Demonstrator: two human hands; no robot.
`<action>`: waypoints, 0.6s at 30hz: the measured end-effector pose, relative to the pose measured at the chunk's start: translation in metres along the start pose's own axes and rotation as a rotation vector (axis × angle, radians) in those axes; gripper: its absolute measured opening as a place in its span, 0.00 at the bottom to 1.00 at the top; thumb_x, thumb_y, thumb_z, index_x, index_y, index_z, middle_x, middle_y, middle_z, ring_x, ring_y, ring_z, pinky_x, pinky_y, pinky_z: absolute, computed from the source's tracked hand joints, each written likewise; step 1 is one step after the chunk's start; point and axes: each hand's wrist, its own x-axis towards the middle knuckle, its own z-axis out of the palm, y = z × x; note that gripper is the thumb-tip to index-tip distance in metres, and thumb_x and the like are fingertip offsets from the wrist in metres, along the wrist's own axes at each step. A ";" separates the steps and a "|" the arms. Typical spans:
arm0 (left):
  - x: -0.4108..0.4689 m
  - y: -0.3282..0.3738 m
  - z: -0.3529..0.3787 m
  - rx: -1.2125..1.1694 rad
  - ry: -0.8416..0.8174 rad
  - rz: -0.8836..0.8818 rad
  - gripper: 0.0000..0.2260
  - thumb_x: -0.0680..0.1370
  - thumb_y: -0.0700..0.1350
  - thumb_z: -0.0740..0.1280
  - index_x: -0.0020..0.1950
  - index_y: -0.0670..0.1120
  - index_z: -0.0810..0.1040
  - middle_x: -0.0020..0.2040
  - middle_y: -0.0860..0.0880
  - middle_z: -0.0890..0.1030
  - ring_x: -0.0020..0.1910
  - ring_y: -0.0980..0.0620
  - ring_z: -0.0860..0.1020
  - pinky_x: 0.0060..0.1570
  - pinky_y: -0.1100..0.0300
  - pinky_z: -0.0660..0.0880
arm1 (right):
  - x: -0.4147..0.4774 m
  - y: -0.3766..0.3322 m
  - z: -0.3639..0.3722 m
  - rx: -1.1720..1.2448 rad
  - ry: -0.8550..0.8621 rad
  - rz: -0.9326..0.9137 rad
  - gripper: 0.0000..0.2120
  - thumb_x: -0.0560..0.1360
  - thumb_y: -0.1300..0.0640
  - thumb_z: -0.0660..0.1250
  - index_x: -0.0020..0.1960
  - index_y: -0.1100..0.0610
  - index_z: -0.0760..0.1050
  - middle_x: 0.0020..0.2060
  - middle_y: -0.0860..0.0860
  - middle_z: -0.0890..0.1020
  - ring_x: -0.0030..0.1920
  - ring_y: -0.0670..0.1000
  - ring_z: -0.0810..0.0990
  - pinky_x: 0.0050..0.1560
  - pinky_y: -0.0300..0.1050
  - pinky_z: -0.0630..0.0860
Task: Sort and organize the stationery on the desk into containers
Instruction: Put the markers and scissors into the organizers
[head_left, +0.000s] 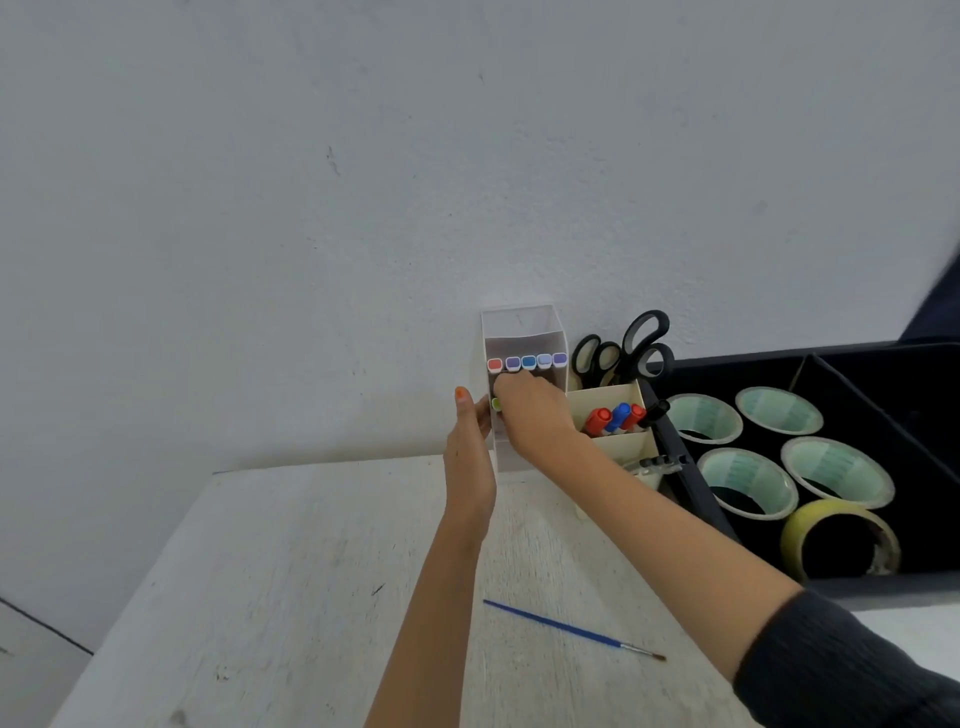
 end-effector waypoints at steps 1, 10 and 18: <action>0.000 0.000 -0.001 0.012 -0.013 -0.005 0.27 0.81 0.59 0.44 0.70 0.47 0.70 0.69 0.47 0.72 0.70 0.50 0.68 0.71 0.51 0.56 | -0.002 0.000 0.001 -0.014 0.006 0.001 0.12 0.77 0.66 0.62 0.60 0.62 0.73 0.55 0.57 0.79 0.54 0.56 0.79 0.56 0.46 0.73; -0.056 0.007 0.010 -0.111 0.113 0.067 0.11 0.82 0.52 0.54 0.62 0.55 0.71 0.55 0.59 0.73 0.59 0.56 0.70 0.59 0.61 0.63 | -0.091 0.020 -0.004 0.197 0.284 -0.100 0.23 0.75 0.66 0.64 0.69 0.62 0.67 0.63 0.57 0.74 0.65 0.56 0.70 0.67 0.45 0.64; -0.142 -0.017 0.049 -0.036 -0.015 0.127 0.12 0.79 0.39 0.59 0.43 0.44 0.81 0.41 0.48 0.83 0.43 0.53 0.81 0.45 0.59 0.75 | -0.206 0.081 -0.002 0.650 0.185 0.078 0.12 0.75 0.62 0.65 0.54 0.50 0.81 0.41 0.42 0.83 0.42 0.44 0.80 0.47 0.42 0.78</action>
